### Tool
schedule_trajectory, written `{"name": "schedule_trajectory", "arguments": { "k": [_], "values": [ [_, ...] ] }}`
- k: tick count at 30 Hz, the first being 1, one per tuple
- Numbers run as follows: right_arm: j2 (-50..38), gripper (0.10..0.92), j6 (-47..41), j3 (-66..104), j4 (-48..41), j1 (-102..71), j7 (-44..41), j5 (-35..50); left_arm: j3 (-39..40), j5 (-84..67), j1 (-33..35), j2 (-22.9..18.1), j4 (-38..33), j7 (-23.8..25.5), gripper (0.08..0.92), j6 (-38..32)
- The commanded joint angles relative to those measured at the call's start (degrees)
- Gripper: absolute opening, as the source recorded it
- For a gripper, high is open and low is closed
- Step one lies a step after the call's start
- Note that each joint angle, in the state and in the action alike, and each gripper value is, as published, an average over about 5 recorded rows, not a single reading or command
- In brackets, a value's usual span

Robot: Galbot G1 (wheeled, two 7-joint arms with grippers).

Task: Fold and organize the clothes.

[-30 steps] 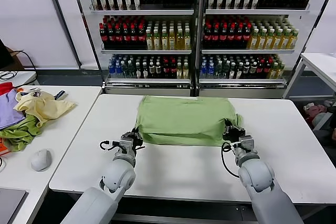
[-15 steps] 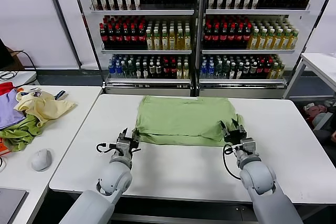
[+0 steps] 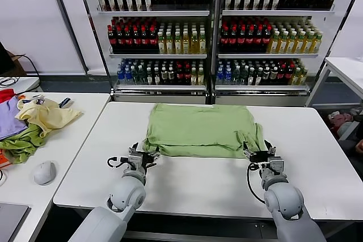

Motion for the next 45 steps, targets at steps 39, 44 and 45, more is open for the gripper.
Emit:
{"name": "schedule_trajectory", "arguments": {
  "k": [39, 44, 45],
  "values": [
    [-1.0, 0.164, -0.2, 7.2, 18.7, -20.4, -1.0, -0.1, -10.1, -4.8, 28.8, 2.7, -24.9, 0.5, 0.087, -3.4],
    [-0.6, 0.164, 0.7, 9.2, 23.1, -26.4, -1.3, -2.4, -12.0, -4.5, 35.4, 2.5, -29.7, 0.4, 0.087, -3.0],
    [-0.2, 0.164, 0.9, 9.5, 23.8, -27.6, -1.3, -2.9, -12.2, -4.3, 36.3, 2.4, -30.4, 0.4, 0.087, -2.9]
  ]
}}
